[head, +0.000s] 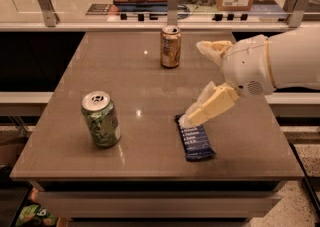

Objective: Knock green can over

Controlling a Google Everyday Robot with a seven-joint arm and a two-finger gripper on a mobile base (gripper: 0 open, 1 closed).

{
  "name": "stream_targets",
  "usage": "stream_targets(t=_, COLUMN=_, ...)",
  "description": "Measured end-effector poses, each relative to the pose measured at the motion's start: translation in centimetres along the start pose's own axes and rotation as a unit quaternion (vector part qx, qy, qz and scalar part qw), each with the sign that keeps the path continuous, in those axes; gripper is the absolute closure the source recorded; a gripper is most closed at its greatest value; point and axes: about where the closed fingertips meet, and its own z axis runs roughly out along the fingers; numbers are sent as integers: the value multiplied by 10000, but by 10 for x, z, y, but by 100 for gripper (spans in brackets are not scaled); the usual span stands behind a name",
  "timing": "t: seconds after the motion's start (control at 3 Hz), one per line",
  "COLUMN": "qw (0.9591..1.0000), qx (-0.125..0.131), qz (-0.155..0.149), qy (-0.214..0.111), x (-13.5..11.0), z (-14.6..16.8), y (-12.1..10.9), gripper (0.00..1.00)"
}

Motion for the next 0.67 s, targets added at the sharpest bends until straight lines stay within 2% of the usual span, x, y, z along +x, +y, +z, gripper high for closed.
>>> stream_targets(t=0.33, qw=9994, qx=8, qz=40, qy=-330, x=-10, z=12, y=8, gripper=0)
stream_targets(t=0.67, qw=9993, qx=6, qz=34, qy=-372, x=-14, z=12, y=9, gripper=0)
